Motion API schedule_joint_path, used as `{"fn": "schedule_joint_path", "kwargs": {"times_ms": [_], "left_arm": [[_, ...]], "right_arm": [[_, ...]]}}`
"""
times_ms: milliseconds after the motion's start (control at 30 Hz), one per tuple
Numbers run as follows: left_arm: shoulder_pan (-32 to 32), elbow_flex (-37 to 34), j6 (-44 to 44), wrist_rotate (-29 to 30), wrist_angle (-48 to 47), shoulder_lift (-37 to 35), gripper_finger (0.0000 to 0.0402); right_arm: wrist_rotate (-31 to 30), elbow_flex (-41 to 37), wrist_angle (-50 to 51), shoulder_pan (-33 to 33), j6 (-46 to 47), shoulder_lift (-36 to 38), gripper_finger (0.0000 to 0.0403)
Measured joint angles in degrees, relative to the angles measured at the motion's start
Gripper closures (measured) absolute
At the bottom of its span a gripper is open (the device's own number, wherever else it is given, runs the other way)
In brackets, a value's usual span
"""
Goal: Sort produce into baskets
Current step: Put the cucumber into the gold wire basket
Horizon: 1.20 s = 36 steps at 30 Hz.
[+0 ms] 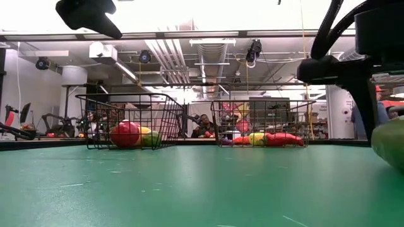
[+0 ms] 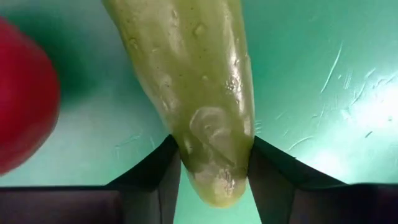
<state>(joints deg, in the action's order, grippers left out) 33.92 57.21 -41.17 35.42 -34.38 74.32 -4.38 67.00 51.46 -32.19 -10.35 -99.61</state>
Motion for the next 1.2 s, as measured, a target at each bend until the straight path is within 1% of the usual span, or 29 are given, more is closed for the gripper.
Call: {"fn": "schedule_joint_path", "kwargs": {"times_ms": [133,333,500,567,667,833,967,1067,1200], "left_arm": [[0.0,0.0,0.0,0.0,0.0,0.0,0.0132],[0.0,0.0,0.3,0.2,0.0,0.0,0.0132],[0.0,0.0,1.6,1.6,0.0,0.0,0.0132],[0.0,0.0,2.0,1.6,0.0,0.0,0.0132],[0.1,0.0,2.3,1.7,0.0,0.0,0.0132],[1.4,0.6,2.9,4.6,-0.1,-0.3,0.0132],[3.9,2.3,6.1,11.7,0.3,-0.8,0.0132],[5.7,3.6,9.0,18.8,0.1,-0.9,0.0132],[7.7,4.3,13.0,27.1,0.1,-1.0,0.0132]], "right_arm": [[-0.1,0.0,0.0,0.8,3.8,0.0,0.0267],[-0.1,0.6,-0.1,2.6,8.5,0.1,0.0265],[-0.1,1.7,-0.8,5.1,12.9,0.8,0.0268],[-0.1,1.6,-2.8,6.0,14.0,1.7,0.0268],[-0.1,0.7,-8.5,7.3,15.1,4.0,0.0268],[-0.9,-2.5,-20.6,9.0,15.3,8.6,0.0268],[-5.2,-6.9,-30.8,10.0,14.4,13.0,0.0268],[-7.6,-10.0,-40.8,11.3,13.1,16.1,0.0268],[-8.4,-13.9,-55.3,13.2,10.8,19.3,0.0268]]}}
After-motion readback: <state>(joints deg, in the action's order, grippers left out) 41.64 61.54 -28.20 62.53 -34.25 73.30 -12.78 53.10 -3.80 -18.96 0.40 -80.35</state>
